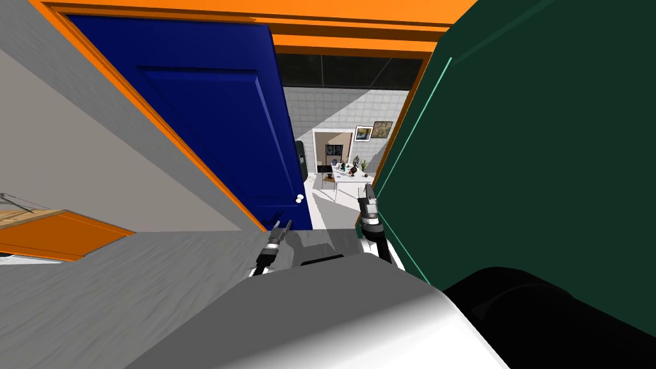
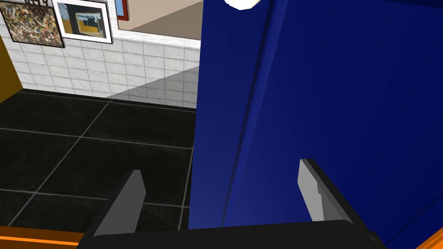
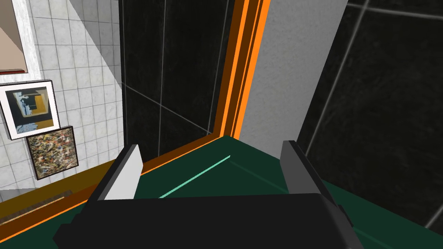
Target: Pull the door open
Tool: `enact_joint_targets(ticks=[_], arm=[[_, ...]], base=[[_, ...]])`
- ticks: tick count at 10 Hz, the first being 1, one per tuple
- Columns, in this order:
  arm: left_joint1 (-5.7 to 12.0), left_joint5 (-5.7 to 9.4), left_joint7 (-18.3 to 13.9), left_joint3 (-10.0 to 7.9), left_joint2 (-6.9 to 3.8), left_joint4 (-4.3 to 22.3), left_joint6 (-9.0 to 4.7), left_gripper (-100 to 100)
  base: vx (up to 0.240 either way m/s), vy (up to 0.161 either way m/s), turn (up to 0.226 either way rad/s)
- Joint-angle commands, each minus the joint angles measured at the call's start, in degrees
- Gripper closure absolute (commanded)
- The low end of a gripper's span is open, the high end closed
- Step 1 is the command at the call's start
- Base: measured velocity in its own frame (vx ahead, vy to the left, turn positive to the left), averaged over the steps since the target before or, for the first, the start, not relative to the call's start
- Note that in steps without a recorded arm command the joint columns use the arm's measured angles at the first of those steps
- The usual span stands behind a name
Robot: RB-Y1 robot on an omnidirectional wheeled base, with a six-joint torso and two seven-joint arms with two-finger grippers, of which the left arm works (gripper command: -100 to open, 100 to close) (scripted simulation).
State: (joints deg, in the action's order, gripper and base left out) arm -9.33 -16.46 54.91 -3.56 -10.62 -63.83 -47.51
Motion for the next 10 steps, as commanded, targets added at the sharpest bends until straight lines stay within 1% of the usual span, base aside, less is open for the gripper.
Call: enact_joint_targets(ticks=[1,5,7,10], arm=[[0.39,-0.23,1.2,-0.15,-0.15,1.89,-0.59,-100],[1.35,-0.8,3.64,-0.41,-0.48,5.61,-1.29,-100],[2.17,-1.29,5.7,-0.63,-0.75,8.75,-1.89,-100],[2.75,-1.63,7.16,-0.78,-0.93,10.97,-2.31,-100]], base=[[0.098,-0.016,0.017],[0.093,-0.028,0.022],[0.152,-0.043,0.037],[0.103,-0.012,0.02]])
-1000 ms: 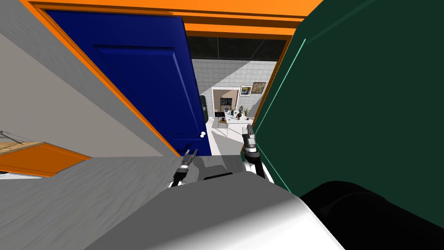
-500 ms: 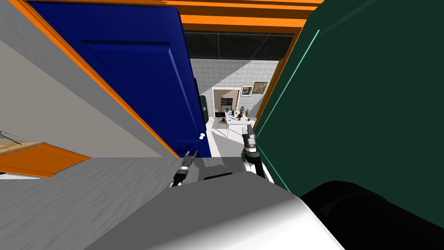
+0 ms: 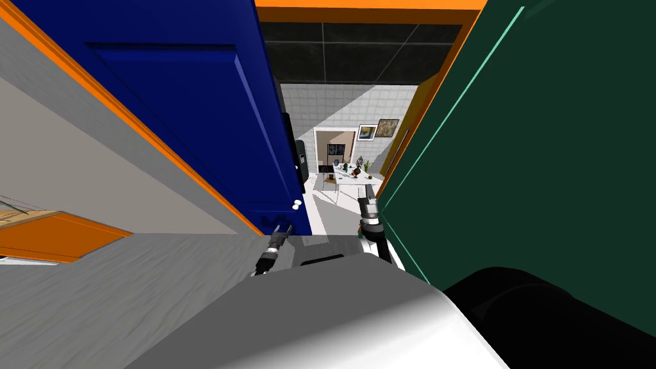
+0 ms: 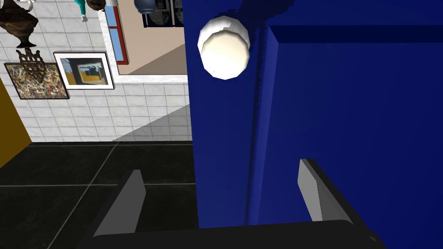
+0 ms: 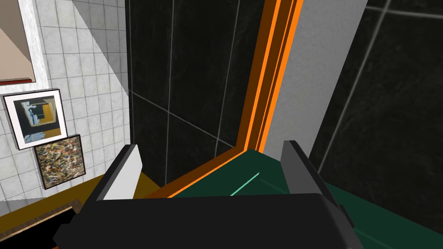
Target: Pull the door open
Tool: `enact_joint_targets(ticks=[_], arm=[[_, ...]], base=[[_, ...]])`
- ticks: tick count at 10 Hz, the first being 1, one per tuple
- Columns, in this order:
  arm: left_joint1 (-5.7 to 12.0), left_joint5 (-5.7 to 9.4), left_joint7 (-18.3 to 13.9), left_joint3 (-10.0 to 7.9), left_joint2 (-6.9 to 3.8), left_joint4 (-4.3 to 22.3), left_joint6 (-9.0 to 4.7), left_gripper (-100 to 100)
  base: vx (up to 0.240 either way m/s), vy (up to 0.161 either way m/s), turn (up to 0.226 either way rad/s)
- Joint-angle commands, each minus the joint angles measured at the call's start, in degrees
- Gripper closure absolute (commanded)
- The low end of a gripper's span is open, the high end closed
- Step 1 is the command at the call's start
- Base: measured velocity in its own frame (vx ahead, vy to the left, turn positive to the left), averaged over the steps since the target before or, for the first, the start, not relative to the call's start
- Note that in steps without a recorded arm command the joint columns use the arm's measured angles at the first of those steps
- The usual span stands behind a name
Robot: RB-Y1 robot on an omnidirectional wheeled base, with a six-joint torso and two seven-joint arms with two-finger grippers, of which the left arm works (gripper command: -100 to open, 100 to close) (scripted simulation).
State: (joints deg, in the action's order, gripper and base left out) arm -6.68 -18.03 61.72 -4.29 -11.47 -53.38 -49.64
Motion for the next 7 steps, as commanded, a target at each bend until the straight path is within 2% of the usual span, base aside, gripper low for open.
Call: enact_joint_targets(ticks=[1,3,4,5,6,7], arm=[[0.5,-0.3,1.37,-0.16,-0.2,2.06,-0.47,-100],[1.03,-0.62,2.71,-0.3,-0.36,4.11,-0.86,-100],[0.96,-0.5,2.25,-0.27,-0.33,3.59,-0.78,-100],[0.68,0.34,2.17,-1.51,-1.29,5.28,-2.23,-100],[0.51,0.83,2.05,-2.21,-1.83,6.19,-3.03,-100],[0.51,0.83,2.05,-2.21,-1.83,6.19,-3.03,-100]], base=[[0.126,-0.003,0.036],[0.185,-0.036,0.029],[0.081,-0.011,0.008],[0.119,-0.07,-0.204],[0.204,-0.144,-0.26],[0.144,-0.104,-0.032]])
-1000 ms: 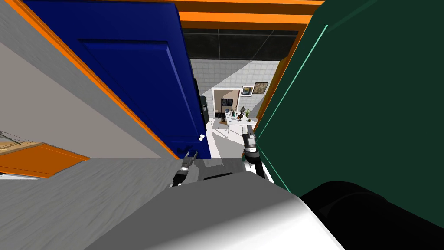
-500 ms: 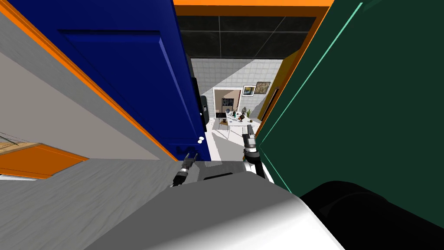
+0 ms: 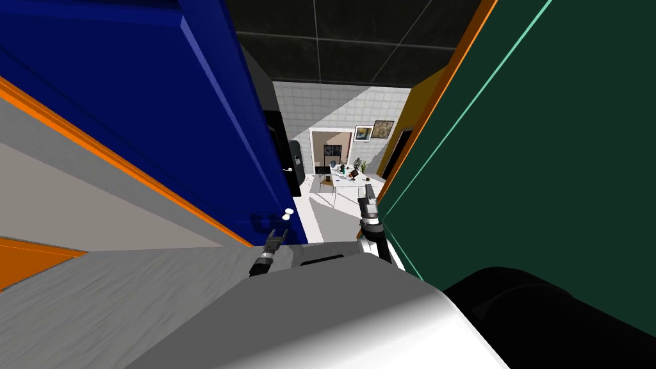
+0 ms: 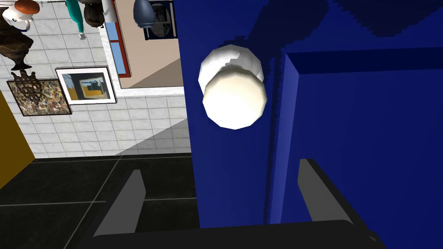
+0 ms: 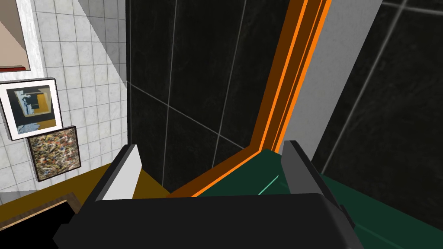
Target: Pull the door open
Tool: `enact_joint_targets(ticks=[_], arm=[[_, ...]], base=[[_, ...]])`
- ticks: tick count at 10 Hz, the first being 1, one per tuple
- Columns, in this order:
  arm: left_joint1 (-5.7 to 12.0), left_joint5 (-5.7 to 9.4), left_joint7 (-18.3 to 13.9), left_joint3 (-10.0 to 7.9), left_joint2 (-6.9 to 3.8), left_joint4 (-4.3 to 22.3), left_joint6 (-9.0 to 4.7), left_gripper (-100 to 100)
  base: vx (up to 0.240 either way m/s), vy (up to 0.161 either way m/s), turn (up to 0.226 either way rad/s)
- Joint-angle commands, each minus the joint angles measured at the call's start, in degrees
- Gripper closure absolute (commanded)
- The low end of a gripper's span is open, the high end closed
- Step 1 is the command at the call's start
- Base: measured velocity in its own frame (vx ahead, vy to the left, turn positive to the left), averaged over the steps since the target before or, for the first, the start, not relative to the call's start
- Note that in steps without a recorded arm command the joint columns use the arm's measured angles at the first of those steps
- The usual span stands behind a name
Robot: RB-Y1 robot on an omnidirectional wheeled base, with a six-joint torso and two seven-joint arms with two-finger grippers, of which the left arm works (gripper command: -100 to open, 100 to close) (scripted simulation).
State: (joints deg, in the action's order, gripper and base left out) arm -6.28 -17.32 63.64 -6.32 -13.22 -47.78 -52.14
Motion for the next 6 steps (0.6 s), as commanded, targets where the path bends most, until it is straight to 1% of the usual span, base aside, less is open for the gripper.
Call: enact_joint_targets(ticks=[1,2,3,4,5,6], arm=[[-0.07,0.66,0.0,-0.95,-0.66,1.6,-1.42,-100],[-0.26,1.23,-0.14,-1.76,-1.29,2.67,-2.36,-100],[-0.35,1.51,-0.2,-2.16,-1.6,3.21,-2.83,-100],[-0.63,2.34,-0.4,-3.34,-2.51,4.78,-4.19,-100],[-0.72,2.6,-0.47,-3.71,-2.79,5.27,-4.62,-100],[-0.8,2.84,-0.52,-4.05,-3.05,5.71,-5.01,-100]], base=[[0.117,-0.063,-0.092],[0.162,-0.06,-0.235],[0.151,-0.043,-0.093],[0.17,-0.048,-0.198],[0.164,-0.034,-0.167],[0.134,-0.013,-0.069]])
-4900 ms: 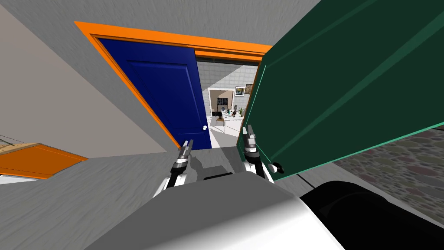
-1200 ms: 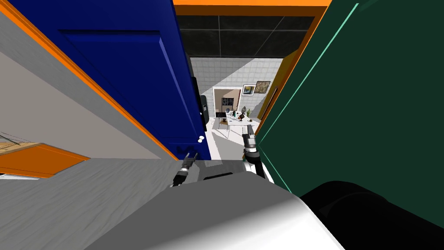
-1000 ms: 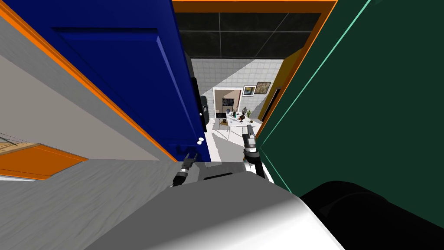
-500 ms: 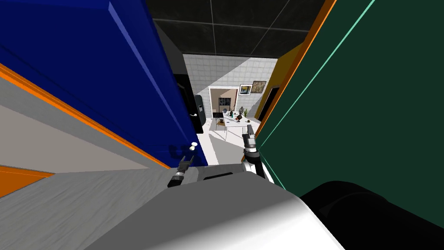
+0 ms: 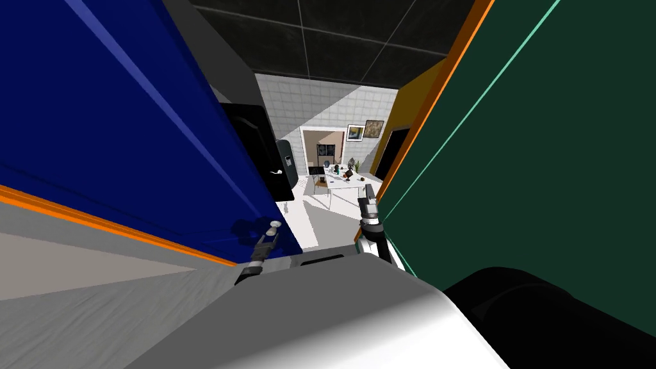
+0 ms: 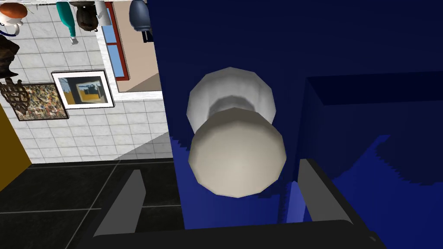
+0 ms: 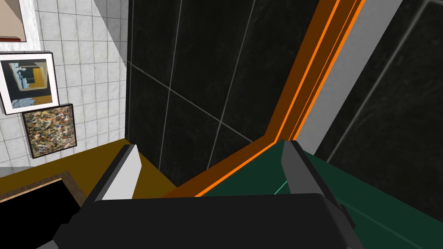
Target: Pull the door open
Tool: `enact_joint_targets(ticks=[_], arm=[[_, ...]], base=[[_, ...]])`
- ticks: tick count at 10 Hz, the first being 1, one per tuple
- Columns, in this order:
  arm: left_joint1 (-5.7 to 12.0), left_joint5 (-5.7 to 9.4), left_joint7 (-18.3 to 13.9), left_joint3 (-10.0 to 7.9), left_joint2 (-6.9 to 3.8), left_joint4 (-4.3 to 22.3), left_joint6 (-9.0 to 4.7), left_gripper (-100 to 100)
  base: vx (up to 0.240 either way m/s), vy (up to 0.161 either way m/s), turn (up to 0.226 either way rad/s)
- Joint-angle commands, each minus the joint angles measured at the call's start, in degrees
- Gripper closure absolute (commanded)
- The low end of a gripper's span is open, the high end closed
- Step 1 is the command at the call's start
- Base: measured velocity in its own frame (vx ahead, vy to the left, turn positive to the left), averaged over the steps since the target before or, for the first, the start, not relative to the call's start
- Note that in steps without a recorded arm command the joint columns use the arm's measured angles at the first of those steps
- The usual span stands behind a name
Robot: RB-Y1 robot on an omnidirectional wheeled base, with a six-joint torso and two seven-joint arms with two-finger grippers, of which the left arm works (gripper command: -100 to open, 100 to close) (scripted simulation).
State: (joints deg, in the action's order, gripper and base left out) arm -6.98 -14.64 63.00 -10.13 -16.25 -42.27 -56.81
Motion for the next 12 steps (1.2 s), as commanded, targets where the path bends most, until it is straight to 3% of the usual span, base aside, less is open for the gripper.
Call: enact_joint_targets(ticks=[1,2,3,4,9,12], arm=[[-0.31,0.74,-0.02,-1.07,-0.67,1.33,-1.3,-100],[-0.4,1.0,-0.09,-1.44,-0.95,1.82,-1.73,-100],[-0.42,0.78,-0.1,-1.12,-0.74,1.17,-1.15,-100],[-0.42,0.78,-0.1,-1.12,-0.74,1.17,-1.15,100],[-0.42,0.78,-0.1,-1.12,-0.74,1.17,-1.15,100],[-0.36,1.78,-3.59,-1.04,-0.8,1.15,-0.78,100]], base=[[0.186,-0.023,-0.146],[0.185,0.006,-0.14],[0.073,0.012,-0.023],[-0.007,0.001,0.03],[-0.013,0.001,-0.001],[-0.027,0.016,-0.05]])
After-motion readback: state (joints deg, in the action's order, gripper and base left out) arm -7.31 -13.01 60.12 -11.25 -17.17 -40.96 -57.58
